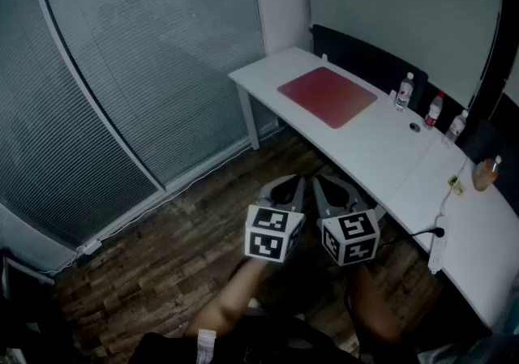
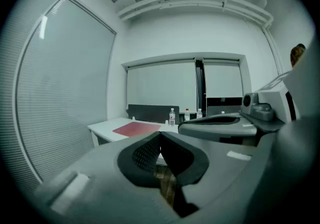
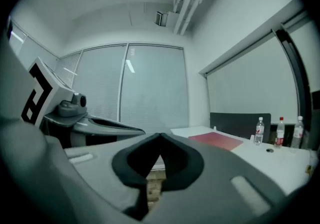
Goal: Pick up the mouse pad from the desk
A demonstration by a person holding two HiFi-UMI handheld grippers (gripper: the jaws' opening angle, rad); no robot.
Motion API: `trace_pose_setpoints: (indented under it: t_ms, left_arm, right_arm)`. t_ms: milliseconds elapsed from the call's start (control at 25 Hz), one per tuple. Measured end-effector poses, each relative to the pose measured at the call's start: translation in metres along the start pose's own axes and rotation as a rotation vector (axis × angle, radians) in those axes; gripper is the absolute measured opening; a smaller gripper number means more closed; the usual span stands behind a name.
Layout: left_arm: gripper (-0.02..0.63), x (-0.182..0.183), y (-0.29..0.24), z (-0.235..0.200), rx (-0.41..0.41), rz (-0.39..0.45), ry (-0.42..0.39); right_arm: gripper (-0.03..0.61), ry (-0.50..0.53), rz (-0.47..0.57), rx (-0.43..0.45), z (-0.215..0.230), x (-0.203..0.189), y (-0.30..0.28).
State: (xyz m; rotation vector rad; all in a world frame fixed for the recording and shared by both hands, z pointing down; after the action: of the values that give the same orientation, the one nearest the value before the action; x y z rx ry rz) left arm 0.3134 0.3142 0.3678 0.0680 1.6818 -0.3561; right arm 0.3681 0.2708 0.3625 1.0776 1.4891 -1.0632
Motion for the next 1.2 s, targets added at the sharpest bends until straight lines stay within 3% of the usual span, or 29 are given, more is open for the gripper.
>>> trace_pose_setpoints:
  t_ms: [600, 1200]
  left_arm:
    - [0.005, -0.004, -0.026, -0.017, -0.001, -0.056, 0.011]
    - [0.005, 0.022, -0.085, -0.129, -0.04, -0.042, 0.01]
  right_arm:
    - [0.002, -0.028, -0.013, -0.002, 0.013, -0.007, -0.025]
    - [0.002, 0.0, -0.038, -0.034, 0.006, 0.007, -0.157]
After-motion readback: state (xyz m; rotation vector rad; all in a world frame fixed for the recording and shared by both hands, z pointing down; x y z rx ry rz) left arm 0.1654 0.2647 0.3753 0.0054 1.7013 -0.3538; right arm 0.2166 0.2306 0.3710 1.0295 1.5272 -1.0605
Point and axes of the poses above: the fingertips, and each gripper's own axes: y backward along the fingers, z to its right, x out of its top, the point moved 3 cm from there along y, backward along the fingers, and after that the axes turned 8 degrees about y, right-handed, at the moved point
